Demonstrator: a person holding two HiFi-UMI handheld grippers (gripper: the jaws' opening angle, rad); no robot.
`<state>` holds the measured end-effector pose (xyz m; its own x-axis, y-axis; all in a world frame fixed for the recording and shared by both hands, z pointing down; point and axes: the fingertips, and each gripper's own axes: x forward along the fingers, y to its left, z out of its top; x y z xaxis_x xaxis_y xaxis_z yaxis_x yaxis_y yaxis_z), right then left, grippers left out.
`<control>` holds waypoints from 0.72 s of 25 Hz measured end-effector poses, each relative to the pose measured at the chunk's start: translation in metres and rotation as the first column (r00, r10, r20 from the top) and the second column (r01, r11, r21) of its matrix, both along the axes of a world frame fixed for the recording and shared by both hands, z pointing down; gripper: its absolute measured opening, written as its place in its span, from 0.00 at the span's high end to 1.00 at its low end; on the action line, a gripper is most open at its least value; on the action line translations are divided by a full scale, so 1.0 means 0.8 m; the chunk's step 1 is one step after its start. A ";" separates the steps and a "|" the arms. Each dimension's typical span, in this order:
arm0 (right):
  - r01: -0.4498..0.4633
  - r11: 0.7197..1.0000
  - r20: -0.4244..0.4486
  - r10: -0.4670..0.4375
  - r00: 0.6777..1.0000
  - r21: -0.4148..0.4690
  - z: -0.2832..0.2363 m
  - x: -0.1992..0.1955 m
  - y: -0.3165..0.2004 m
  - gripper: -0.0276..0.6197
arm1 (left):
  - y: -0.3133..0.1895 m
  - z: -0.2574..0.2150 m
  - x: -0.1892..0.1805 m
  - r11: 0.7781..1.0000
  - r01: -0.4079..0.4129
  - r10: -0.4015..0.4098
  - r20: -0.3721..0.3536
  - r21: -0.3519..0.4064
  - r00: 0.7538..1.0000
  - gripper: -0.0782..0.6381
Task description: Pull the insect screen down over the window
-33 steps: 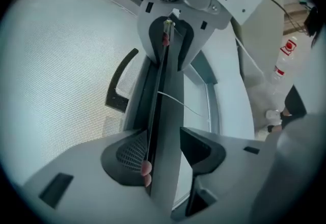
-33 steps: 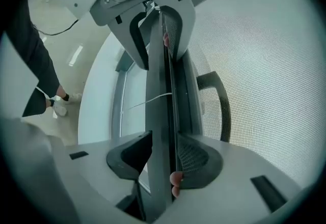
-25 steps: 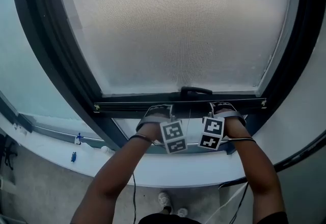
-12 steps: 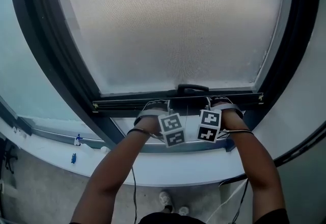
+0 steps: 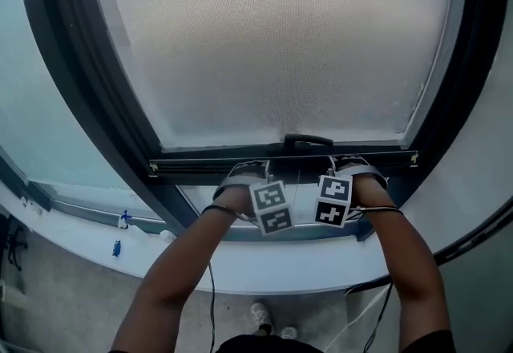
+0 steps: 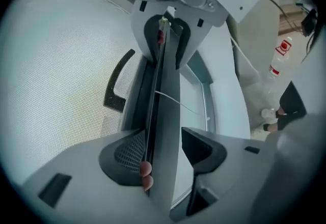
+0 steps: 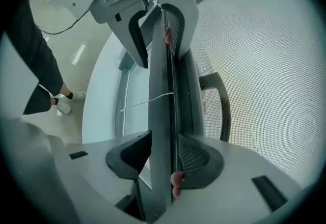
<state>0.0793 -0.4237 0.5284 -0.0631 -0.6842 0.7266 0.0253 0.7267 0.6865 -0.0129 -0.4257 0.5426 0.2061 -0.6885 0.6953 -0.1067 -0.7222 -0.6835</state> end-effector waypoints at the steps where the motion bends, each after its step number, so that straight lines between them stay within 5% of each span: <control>1: 0.002 1.000 0.000 -0.002 1.000 -0.005 -0.001 0.000 0.002 0.70 | 0.003 0.000 0.000 1.000 -0.005 0.005 -0.009 -0.015 1.000 0.59; 18: 0.005 0.997 0.005 -0.006 1.000 0.073 0.000 -0.001 -0.017 0.75 | -0.013 0.000 -0.002 1.000 0.007 -0.008 0.024 0.030 1.000 0.59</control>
